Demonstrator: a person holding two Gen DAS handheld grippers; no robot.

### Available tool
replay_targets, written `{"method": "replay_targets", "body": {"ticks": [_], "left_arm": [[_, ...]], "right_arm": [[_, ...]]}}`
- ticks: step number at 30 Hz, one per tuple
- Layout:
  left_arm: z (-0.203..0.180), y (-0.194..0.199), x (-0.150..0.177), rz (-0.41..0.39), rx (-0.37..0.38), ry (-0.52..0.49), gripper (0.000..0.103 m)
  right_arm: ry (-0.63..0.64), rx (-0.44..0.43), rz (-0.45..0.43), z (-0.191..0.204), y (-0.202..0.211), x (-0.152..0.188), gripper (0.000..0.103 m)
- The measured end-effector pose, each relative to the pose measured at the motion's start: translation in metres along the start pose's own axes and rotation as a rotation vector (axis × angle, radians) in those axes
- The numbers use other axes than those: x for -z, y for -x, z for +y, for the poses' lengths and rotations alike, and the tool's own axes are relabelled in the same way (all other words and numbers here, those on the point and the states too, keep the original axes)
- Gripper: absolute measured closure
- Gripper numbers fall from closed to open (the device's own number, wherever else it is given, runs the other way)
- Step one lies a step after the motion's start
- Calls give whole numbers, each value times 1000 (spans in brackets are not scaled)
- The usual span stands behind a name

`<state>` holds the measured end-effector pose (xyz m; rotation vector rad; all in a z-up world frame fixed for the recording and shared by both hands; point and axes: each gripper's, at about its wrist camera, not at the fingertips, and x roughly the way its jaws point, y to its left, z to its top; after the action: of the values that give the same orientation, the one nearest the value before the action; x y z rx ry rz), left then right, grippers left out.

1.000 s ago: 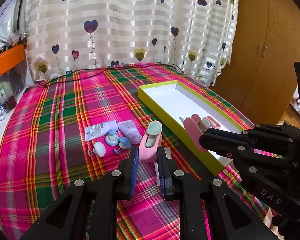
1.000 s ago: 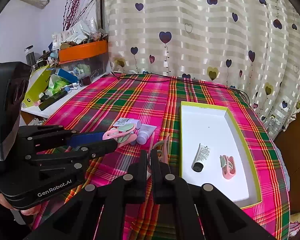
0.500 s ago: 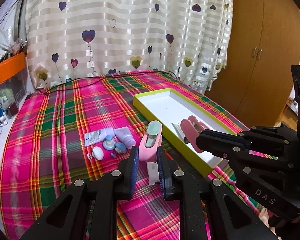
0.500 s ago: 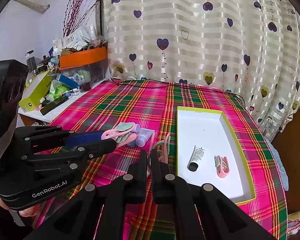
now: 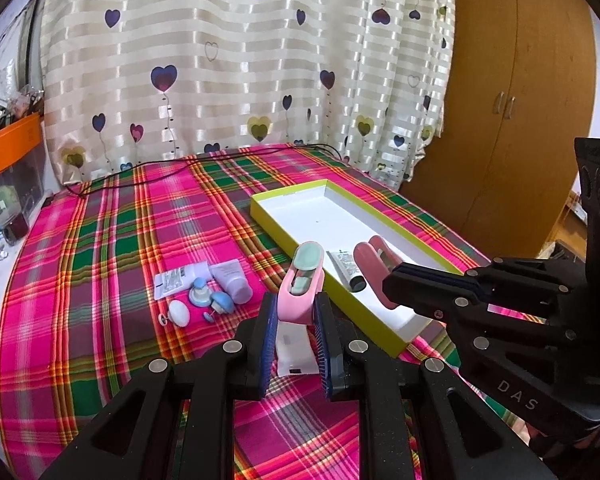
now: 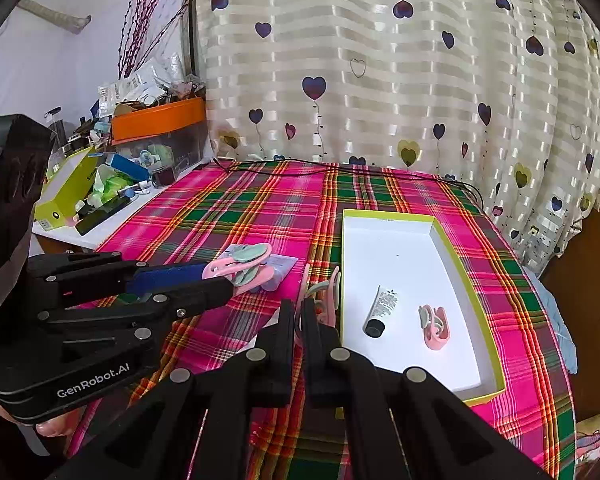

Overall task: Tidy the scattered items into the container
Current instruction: 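Carry the pink clip toward the box with the right tool while the left tool lifts the pink holder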

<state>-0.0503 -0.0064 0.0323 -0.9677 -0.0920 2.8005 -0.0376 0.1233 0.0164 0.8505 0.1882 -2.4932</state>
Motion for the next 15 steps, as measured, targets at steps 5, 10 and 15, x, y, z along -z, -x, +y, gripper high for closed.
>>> {"method": "replay_targets", "body": {"ticks": [5, 10, 15], "left_arm": [[-4, -3, -1, 2, 7, -5, 84], [-8, -5, -4, 2, 17, -10, 84], [-13, -10, -6, 6, 27, -16, 84]], "right_arm": [[-9, 8, 0, -5, 0, 1, 99], [-21, 18, 0, -11, 0, 3, 99], [-32, 25, 3, -16, 0, 4, 99]]}}
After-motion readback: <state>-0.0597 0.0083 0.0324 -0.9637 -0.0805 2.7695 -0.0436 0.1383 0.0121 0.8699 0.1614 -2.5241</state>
